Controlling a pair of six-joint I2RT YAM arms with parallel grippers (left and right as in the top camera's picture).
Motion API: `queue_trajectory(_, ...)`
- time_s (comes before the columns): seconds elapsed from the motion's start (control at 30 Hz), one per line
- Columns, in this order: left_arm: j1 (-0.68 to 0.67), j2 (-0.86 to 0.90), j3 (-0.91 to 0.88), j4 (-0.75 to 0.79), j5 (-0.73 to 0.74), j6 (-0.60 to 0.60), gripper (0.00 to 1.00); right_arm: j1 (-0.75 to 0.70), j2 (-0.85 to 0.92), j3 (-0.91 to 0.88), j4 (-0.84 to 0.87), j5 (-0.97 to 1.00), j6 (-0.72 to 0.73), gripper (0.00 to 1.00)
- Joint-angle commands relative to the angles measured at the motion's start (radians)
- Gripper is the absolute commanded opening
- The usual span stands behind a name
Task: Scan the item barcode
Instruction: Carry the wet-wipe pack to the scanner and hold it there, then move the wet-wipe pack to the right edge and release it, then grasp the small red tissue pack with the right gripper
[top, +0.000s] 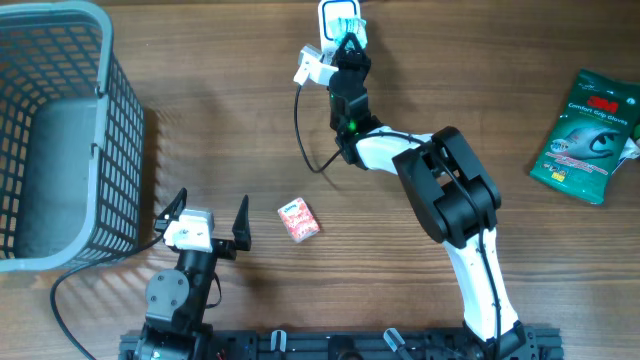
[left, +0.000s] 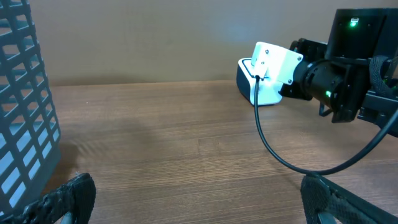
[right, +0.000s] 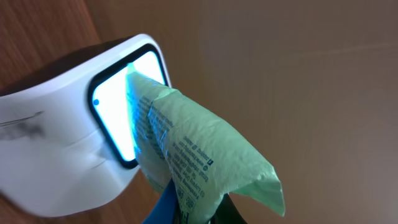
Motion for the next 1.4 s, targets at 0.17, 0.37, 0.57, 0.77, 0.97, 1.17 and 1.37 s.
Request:
queue_trajectory(0.17, -0.003, -0.005, -0.004, 0.003, -0.006, -0.006, 1.00, -0.017, -0.007, 0.033, 0.218, 0.169, -0.287, 0.05)
queue_trajectory(0.37, -0.003, -0.005, -0.004, 0.003, -0.006, -0.006, 1.00, -0.227, -0.147, 0.033, 0.175, 0.510, -0.083, 0.04)
queue_trajectory(0.57, -0.003, -0.005, -0.004, 0.003, -0.006, -0.006, 1.00, -0.526, -0.146, -0.016, -0.495, 0.827, 0.730, 0.04)
queue_trajectory(0.77, -0.003, -0.005, -0.004, 0.003, -0.006, -0.006, 1.00, -0.617, -0.158, -0.020, -1.241, 0.209, 1.379, 0.30)
queue_trajectory(0.97, -0.003, -0.005, -0.004, 0.003, -0.006, -0.006, 1.00, -0.617, -0.356, 0.161, -1.469, -0.350, 1.509, 1.00)
queue_trajectory(1.17, -0.003, -0.005, -0.004, 0.003, -0.006, -0.006, 1.00, -0.540, -0.600, 0.214, -1.833, -1.422, 1.582, 0.99)
queue_trajectory(1.37, -0.003, -0.005, -0.004, 0.003, -0.006, -0.006, 1.00, -0.178, -0.590, -0.005, -1.826, -1.352, 1.920, 1.00)
